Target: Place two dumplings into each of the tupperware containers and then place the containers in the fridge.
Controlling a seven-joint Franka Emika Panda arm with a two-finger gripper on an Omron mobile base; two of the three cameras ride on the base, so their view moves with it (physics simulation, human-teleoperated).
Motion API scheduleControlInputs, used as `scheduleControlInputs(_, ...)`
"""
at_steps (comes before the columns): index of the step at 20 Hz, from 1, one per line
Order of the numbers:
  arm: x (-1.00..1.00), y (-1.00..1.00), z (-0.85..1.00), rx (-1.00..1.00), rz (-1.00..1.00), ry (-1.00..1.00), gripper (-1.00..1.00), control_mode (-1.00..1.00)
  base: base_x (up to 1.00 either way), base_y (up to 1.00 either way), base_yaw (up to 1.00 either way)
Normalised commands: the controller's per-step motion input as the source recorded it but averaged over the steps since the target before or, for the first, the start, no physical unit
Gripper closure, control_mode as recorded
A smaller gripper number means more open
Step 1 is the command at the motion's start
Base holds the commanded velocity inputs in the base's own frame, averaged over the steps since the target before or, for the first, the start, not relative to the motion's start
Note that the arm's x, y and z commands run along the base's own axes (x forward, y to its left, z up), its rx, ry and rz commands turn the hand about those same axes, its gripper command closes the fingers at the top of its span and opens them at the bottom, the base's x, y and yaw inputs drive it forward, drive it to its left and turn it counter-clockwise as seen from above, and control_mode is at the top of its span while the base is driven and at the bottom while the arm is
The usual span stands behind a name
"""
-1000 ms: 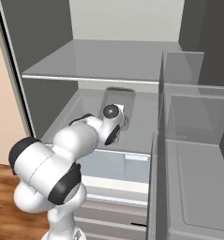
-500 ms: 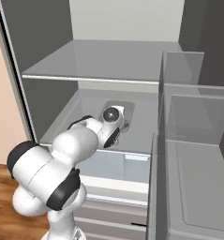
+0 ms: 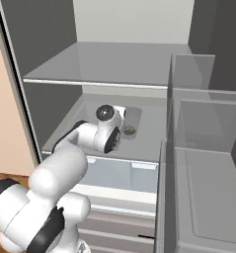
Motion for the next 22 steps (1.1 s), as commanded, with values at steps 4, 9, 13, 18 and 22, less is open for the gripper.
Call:
scheduleControlInputs(4,-0.43,0.29,0.50,0.11,-0.18,0.23,-1.00,-1.00,0.00,0.00,0.00)
scheduleControlInputs(9,-0.60,0.24,0.20,0.27,-0.35,0.04,-1.00,-1.00,0.00,0.00,0.00)
scheduleControlInputs(13,-0.65,0.48,0.22,0.29,-0.53,0.00,-1.00,-1.00,0.00,0.00,0.00)
scheduleControlInputs(18,-0.54,0.53,0.40,0.19,-0.52,0.08,-1.00,-1.00,0.00,0.00,0.00)
scheduleControlInputs(22,-0.39,0.23,0.57,0.20,-0.47,0.10,-1.00,-1.00,0.00,0.00,0.00)
